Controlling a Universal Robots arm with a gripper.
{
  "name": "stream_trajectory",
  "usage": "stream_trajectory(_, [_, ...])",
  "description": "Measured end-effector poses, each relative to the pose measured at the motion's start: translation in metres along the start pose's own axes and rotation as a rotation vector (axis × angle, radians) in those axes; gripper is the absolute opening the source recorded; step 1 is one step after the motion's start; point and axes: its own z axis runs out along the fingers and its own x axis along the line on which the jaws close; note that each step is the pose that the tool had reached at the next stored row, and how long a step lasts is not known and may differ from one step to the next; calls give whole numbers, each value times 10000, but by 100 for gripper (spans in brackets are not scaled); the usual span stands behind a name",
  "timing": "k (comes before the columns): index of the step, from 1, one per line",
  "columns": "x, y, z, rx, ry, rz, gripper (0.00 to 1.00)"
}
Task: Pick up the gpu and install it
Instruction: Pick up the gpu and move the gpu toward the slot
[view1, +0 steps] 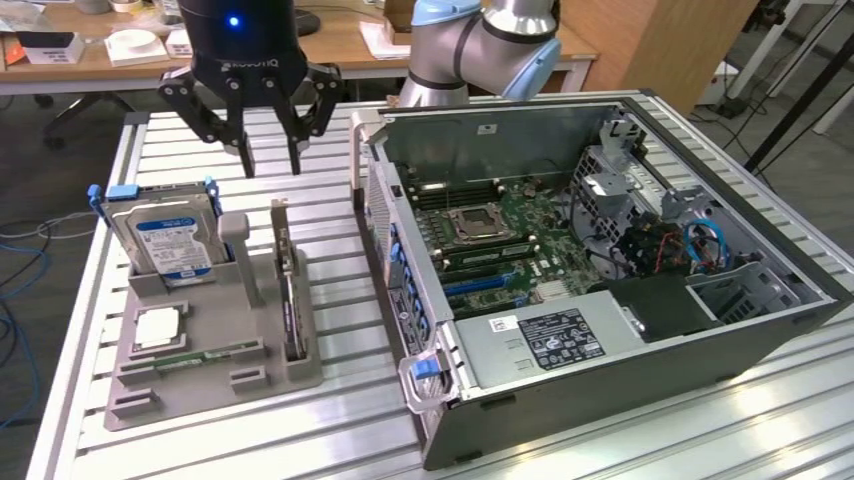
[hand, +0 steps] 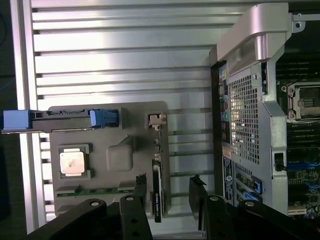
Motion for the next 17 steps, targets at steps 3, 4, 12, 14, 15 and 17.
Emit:
stream_trajectory(3, [-1,-12,4,2,2,-1,47])
stream_trajectory(4, [-1,-19,4,3,3,-1,47])
stream_trajectory(12, [-6,-75,16,1,1,-1,47])
stream_trajectory(14, [-6,-91,21,2,2,-1,47])
stream_trajectory(15, [-7,-98,23,2,2,-1,47])
stream_trajectory(17, [-8,-113,27,2,2,-1,47])
